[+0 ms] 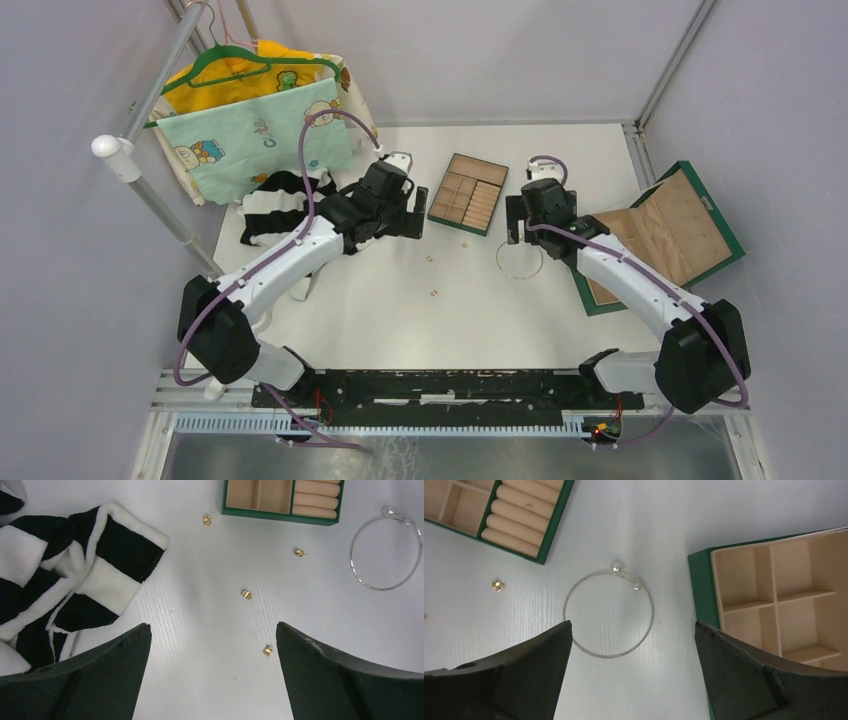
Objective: Organize the mixed jewelry
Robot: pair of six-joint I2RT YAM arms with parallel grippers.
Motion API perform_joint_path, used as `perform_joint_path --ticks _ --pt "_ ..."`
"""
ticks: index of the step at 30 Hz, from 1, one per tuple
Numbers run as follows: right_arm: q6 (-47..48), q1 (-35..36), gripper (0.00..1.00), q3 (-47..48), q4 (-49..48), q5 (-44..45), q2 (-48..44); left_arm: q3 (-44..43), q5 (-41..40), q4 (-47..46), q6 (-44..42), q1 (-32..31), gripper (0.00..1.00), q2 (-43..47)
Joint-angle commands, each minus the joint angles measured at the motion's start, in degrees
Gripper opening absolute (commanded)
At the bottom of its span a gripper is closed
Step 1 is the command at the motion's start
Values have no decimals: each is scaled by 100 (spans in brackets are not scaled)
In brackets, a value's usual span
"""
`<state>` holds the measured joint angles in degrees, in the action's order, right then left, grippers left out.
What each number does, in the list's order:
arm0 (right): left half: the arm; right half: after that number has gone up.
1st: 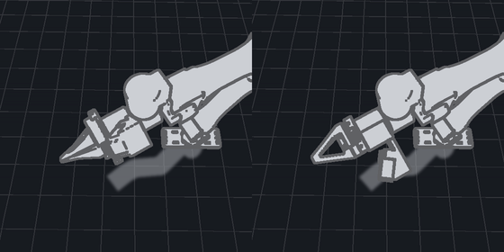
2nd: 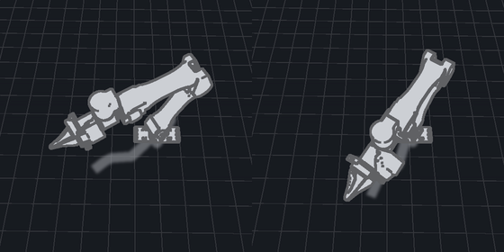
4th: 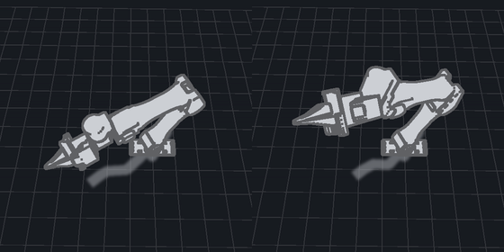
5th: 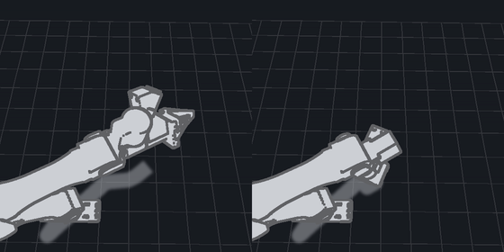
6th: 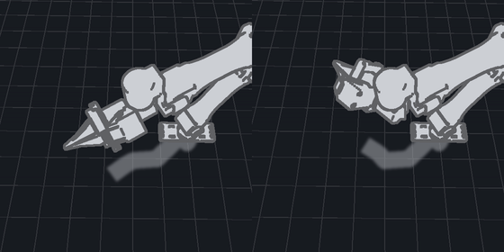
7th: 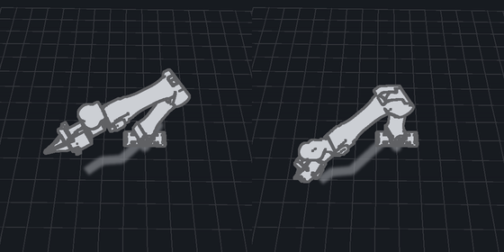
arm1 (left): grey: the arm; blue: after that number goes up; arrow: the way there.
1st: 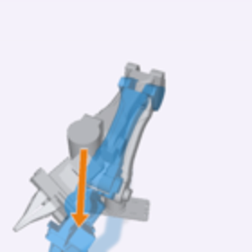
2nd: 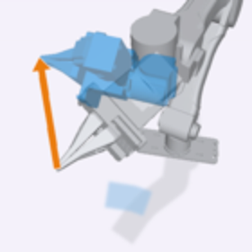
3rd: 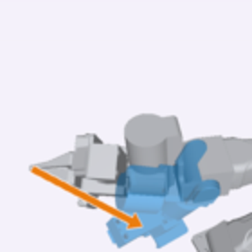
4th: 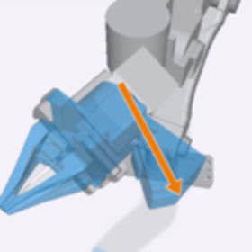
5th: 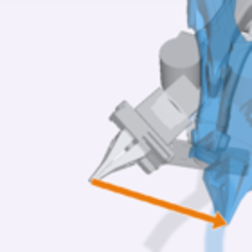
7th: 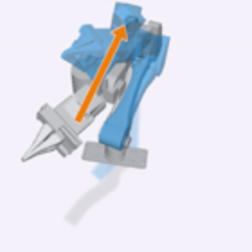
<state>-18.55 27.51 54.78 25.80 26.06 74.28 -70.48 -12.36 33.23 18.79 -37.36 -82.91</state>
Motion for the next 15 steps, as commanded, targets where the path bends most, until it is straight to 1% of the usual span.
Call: perform_joint_path --ticks 1,4,6,10,11,15 --pt "63 0 98 98 -468 -1311 198 -84 -331 -75 245 41 100 -30" --pt "33 203 98 364 -468 -1589 702 -80 -302 22 456 185 100 -90" --pt "19 397 98 609 -443 -1559 1034 -28 -330 86 634 324 100 -47" --pt "-199 550 95 757 -635 -1611 1548 183 -897 1 747 377 100 295" --pt "-255 562 94 765 -676 -1625 1642 225 -987 -7 723 382 100 373" --pt "-229 644 81 904 -848 -1741 2073 249 -1095 178 684 385 100 438"
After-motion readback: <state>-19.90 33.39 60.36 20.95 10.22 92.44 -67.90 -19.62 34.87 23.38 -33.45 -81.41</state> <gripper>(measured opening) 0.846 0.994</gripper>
